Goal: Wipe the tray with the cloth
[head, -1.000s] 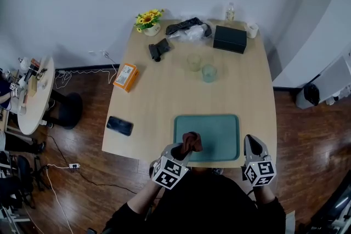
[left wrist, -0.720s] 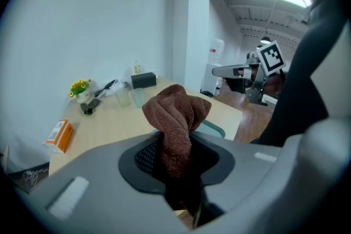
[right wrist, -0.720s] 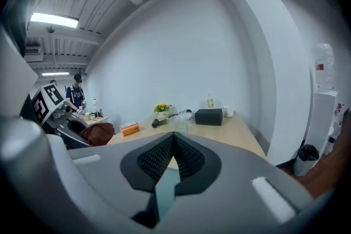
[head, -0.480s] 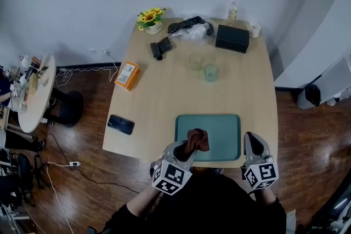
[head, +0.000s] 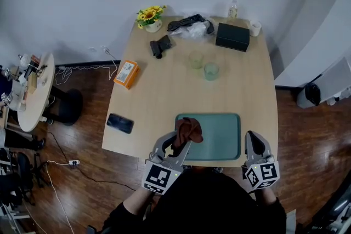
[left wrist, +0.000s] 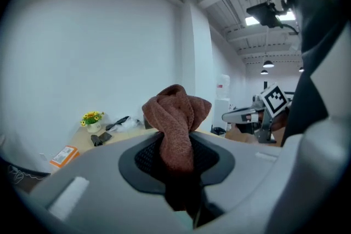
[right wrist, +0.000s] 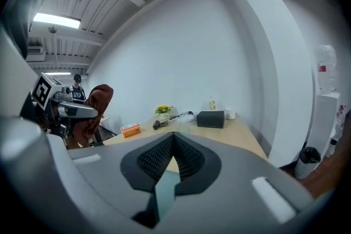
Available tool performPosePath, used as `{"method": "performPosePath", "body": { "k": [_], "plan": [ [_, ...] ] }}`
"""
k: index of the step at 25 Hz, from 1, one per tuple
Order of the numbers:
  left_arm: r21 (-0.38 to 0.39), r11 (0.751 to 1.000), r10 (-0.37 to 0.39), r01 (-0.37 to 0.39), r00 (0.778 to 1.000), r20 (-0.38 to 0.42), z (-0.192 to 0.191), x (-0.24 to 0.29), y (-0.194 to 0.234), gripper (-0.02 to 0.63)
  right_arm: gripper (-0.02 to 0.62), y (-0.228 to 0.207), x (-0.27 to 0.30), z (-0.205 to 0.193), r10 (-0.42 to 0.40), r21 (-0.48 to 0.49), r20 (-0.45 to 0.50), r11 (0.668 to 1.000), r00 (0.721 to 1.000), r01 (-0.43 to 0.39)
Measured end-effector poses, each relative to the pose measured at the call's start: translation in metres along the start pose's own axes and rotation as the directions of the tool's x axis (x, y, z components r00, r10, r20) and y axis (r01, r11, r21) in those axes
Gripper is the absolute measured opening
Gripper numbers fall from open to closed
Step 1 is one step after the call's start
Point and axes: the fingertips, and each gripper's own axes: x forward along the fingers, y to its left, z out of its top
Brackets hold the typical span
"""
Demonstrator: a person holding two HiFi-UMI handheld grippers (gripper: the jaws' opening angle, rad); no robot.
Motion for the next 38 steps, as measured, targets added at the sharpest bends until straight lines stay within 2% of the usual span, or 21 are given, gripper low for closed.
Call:
{"method": "performPosePath", "body": {
  "k": [2,4,6,9,11,13,16,18,21,22,23,25,27,29,31,33,36,38],
  "plan": [
    [0.008,1.0,0.001,-0.001,1.0,0.026,0.008,-0.002,0.0,0.08,0.0,0.003,0.0,0.008,0.002,-0.004,0.01,1.0,1.0,-0.002],
    [0.014,1.0,0.005,-0.005,1.0,0.008,0.0,0.002,0.002,0.08,0.0,0.005,0.001,0.015,0.006,-0.011,0.025,1.0,1.0,-0.006],
    [-0.009,1.0,0.03,-0.03,0.999,-0.031,-0.022,0.007,0.014,0.08,0.0,0.005,0.004,0.019,0.006,-0.015,0.035,1.0,0.999,-0.006],
    [-0.105,0.987,0.107,-0.121,0.986,-0.131,-0.077,0.007,0.054,0.08,0.0,0.0,0.004,0.021,-0.009,-0.009,0.041,1.0,0.999,0.01],
    [-0.158,0.966,0.165,-0.205,0.957,-0.237,-0.127,0.002,0.087,0.08,0.0,-0.005,0.002,0.021,-0.024,0.001,0.039,1.0,0.999,0.024],
    [-0.192,0.94,0.203,-0.282,0.914,-0.351,-0.183,-0.004,0.114,0.081,0.0,-0.009,0.001,0.021,-0.036,0.007,0.039,0.999,0.999,0.036],
    [-0.248,0.898,0.211,-0.363,0.85,-0.482,-0.254,-0.011,0.136,0.081,0.0,-0.012,-0.001,0.02,-0.045,0.009,0.041,0.999,0.998,0.044],
    [-0.282,0.872,0.201,-0.4,0.817,-0.54,-0.285,-0.012,0.142,0.081,0.0,-0.011,0.0,0.021,-0.046,0.008,0.039,0.999,0.998,0.046],
    [-0.312,0.842,0.2,-0.44,0.792,-0.577,-0.304,-0.012,0.146,0.091,0.0,-0.011,0.002,0.024,-0.047,0.006,0.039,0.999,0.998,0.047],
    [-0.316,0.836,0.206,-0.448,0.791,-0.577,-0.305,-0.012,0.146,0.132,0.0,-0.011,0.002,0.025,-0.047,0.006,0.04,0.999,0.998,0.047],
    [-0.318,0.832,0.215,-0.454,0.793,-0.57,-0.305,-0.013,0.147,0.199,0.0,-0.011,0.001,0.025,-0.048,0.006,0.039,0.999,0.998,0.048],
    [-0.323,0.826,0.239,-0.463,0.805,-0.543,-0.298,-0.016,0.15,0.254,0.0,-0.009,0.002,0.024,-0.048,0.007,0.038,0.999,0.998,0.048],
    [-0.341,0.817,0.269,-0.464,0.831,-0.487,-0.277,-0.021,0.152,0.261,0.0,-0.009,0.002,0.024,-0.048,0.006,0.037,0.999,0.998,0.048],
    [-0.371,0.816,0.294,-0.443,0.871,-0.393,-0.237,-0.027,0.15,0.261,0.0,-0.008,0.002,0.025,-0.048,0.005,0.037,0.999,0.998,0.048],
    [-0.385,0.839,0.297,-0.385,0.916,-0.27,-0.183,-0.03,0.144,0.259,0.0,-0.008,0.003,0.027,-0.045,0.003,0.042,0.999,0.998,0.045],
    [-0.377,0.874,0.274,-0.307,0.951,-0.141,-0.125,-0.032,0.133,0.254,0.0,-0.008,0.003,0.028,-0.042,0.004,0.046,0.999,0.998,0.042],
    [-0.335,0.92,0.225,-0.205,0.974,0.024,-0.046,-0.035,0.109,0.222,0.0,-0.003,0.004,0.03,-0.034,0.008,0.053,0.999,0.998,0.034],
    [-0.307,0.94,0.189,-0.149,0.977,0.104,-0.005,-0.034,0.087,0.138,0.0,-0.001,0.005,0.033,-0.025,0.01,0.063,1.0,0.998,0.024]
  ]
}}
